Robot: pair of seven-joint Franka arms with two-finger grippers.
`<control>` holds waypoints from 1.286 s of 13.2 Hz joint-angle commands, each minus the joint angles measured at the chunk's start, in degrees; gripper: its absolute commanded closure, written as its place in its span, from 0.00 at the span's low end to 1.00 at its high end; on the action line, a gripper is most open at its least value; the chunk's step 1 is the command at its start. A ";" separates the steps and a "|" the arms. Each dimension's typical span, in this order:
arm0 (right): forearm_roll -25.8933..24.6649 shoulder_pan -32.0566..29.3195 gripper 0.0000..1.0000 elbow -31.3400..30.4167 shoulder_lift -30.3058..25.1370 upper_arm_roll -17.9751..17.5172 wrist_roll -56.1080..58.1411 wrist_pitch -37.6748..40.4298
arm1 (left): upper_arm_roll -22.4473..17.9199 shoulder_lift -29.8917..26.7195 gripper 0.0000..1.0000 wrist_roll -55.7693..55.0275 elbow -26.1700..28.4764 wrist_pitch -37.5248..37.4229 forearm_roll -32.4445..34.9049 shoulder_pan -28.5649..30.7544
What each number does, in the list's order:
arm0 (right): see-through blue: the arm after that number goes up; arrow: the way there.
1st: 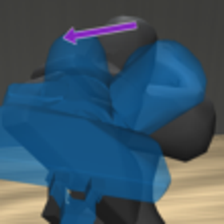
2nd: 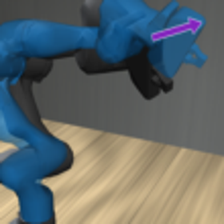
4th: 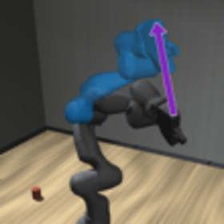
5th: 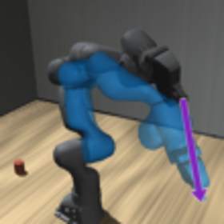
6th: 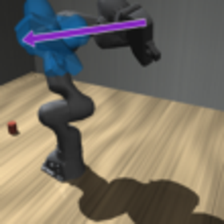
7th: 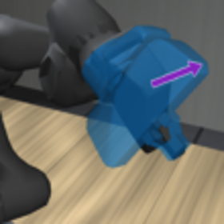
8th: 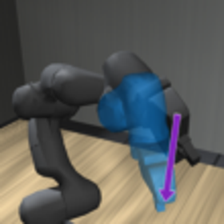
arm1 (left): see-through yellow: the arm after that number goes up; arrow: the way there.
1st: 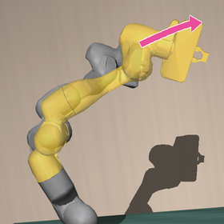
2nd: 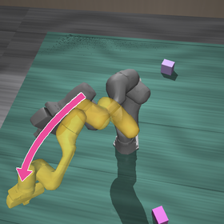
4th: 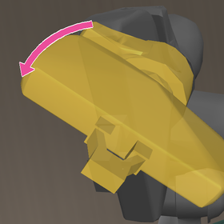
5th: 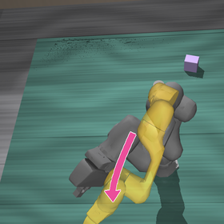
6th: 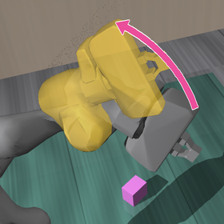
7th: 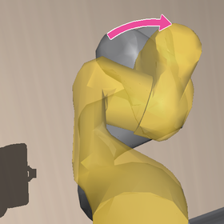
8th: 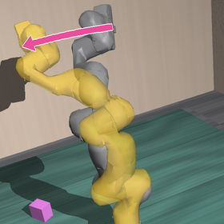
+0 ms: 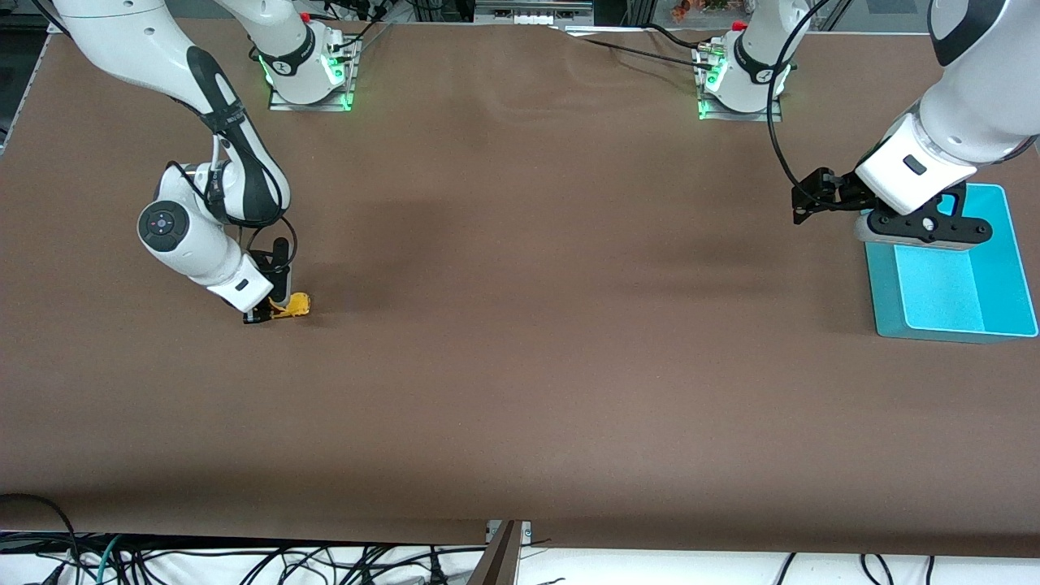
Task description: Wind and store yellow beetle car
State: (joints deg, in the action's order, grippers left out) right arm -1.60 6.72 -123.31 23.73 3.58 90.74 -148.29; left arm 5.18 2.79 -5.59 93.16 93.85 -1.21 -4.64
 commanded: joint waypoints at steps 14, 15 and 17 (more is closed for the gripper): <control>0.72 -17.44 0.79 1.67 7.47 -0.94 15.88 -6.05 | -0.09 0.64 0.00 -0.39 -1.58 -1.22 -1.34 0.15; 0.80 -17.35 0.57 1.93 7.21 -1.64 15.79 -5.79 | -0.09 0.64 0.00 -0.39 -1.58 -1.22 -1.34 0.15; 0.89 -17.35 0.00 3.68 6.68 -2.52 15.88 -3.69 | -0.09 0.64 0.00 -0.39 -1.58 -1.22 -1.34 0.15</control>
State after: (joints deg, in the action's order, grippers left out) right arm -1.44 -9.58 -121.86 25.99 2.79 105.20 -152.38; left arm 5.17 2.79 -5.59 93.16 93.85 -1.21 -4.63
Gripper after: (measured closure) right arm 0.568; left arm 0.000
